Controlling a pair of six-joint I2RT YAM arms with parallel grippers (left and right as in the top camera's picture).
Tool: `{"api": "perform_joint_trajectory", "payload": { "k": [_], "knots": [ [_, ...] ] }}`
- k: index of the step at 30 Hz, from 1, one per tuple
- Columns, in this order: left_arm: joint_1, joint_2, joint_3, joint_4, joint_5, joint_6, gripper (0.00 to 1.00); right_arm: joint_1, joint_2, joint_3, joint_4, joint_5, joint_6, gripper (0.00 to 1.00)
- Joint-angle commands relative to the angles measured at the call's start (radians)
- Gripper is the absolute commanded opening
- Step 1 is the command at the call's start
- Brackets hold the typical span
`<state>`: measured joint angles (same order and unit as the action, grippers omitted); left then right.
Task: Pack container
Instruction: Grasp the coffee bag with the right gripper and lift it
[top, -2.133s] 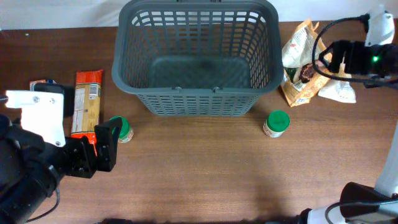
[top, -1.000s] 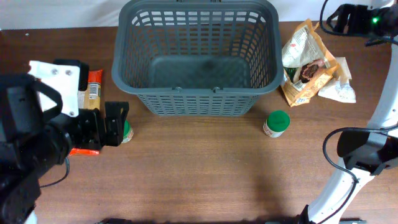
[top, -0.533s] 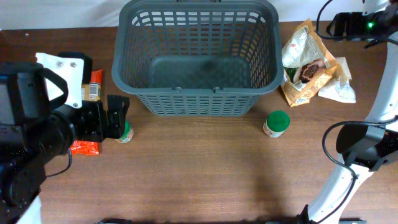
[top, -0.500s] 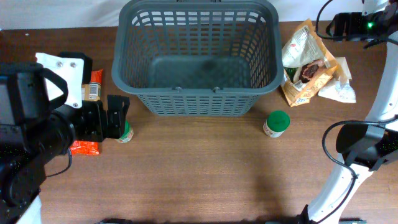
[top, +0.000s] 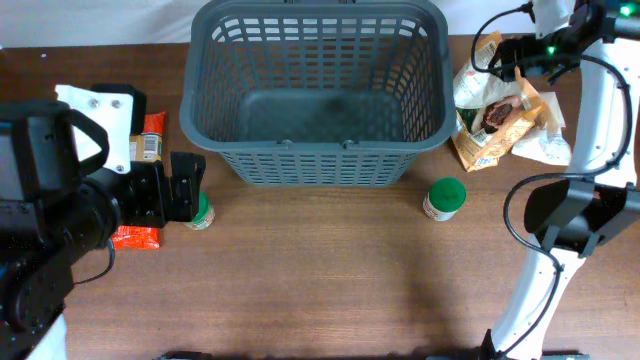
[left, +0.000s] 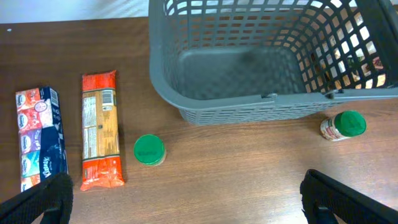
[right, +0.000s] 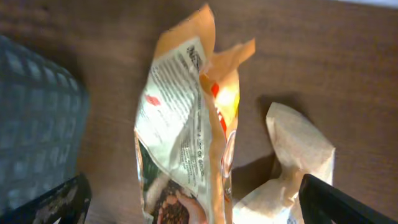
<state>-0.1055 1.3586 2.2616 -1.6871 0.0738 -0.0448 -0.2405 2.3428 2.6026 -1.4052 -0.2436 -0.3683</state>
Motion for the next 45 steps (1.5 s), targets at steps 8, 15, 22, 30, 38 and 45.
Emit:
{"api": "perform_joint_trajectory", "payload": {
  "k": [8, 15, 22, 30, 38, 45],
  "knots": [
    [-0.003, 0.001, -0.004, 0.0, -0.02, 0.016, 0.99, 0.0, 0.061, -0.002, -0.02, 0.046, -0.046, 0.99],
    [-0.003, 0.001, -0.004, 0.0, -0.038, 0.016, 0.99, 0.005, 0.093, -0.002, -0.029, 0.045, -0.046, 0.99],
    [-0.003, 0.001, -0.004, 0.0, -0.045, 0.016, 0.99, 0.032, 0.101, -0.002, -0.031, 0.046, -0.047, 0.99],
    [-0.003, 0.001, -0.004, 0.0, -0.049, 0.016, 0.99, 0.044, 0.128, -0.002, -0.047, 0.065, -0.046, 0.99],
    [-0.003, 0.001, -0.004, 0.0, -0.049, 0.016, 0.99, 0.044, 0.166, -0.002, -0.059, 0.064, -0.042, 0.98],
    [-0.003, 0.001, -0.004, 0.0, -0.048, 0.016, 0.99, 0.044, 0.183, -0.027, -0.058, 0.056, -0.043, 0.99]
  ]
}}
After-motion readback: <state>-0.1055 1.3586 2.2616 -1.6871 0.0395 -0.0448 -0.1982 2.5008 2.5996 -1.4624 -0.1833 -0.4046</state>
